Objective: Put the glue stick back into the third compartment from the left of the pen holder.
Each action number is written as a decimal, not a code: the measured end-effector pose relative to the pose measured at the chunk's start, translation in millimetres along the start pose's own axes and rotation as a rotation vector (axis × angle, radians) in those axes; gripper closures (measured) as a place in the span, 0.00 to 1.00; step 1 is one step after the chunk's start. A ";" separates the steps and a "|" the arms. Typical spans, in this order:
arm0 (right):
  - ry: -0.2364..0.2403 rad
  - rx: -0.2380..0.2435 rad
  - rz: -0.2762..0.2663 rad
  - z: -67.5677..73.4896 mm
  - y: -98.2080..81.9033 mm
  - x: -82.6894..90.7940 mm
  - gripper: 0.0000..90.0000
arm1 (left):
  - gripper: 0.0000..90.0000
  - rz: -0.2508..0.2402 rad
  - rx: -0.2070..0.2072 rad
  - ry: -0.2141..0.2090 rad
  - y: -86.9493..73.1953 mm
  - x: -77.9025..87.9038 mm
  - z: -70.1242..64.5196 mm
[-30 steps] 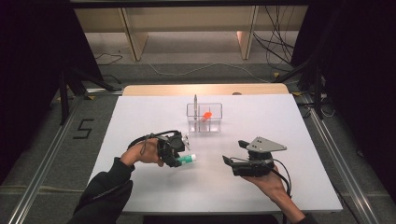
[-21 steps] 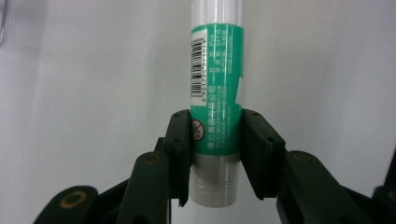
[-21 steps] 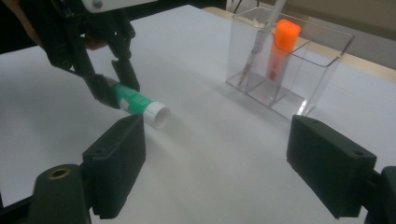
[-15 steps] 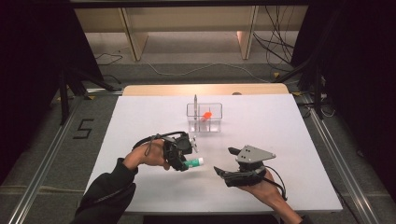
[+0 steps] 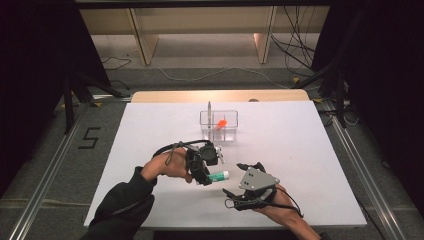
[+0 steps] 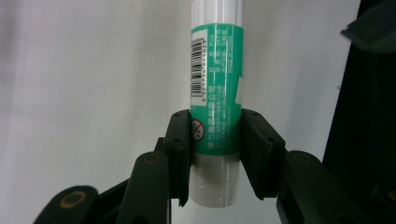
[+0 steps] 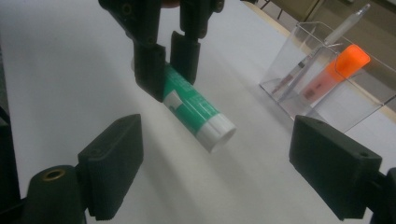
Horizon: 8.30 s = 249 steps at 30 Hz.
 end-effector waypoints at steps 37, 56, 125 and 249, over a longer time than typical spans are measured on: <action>-0.454 0.541 0.183 40.9 0.5 -27.1 0.42 | 0.72 0.048 0.020 -0.044 22.5 6.4 -8.2; -0.558 0.664 0.223 50.0 1.6 -35.3 0.57 | 0.72 0.062 0.042 -0.071 24.6 6.1 -9.9; -0.502 0.420 0.257 -15.5 -18.2 -28.7 0.74 | 0.25 -0.332 0.314 0.036 -35.5 28.3 -3.2; 0.094 -0.490 -0.141 -97.0 -8.9 10.0 0.30 | 0.17 -0.908 0.564 0.220 -115.8 -4.8 -23.0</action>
Point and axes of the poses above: each handheld gripper's, and its own axes: x roughly backward along the jaws, y roughly out of its top, z roughly to its left, the point moved 3 cm from there along -x, roughly forward along the jaws, and after that the axes turned 13 degrees about z, right-handed, at the moved point
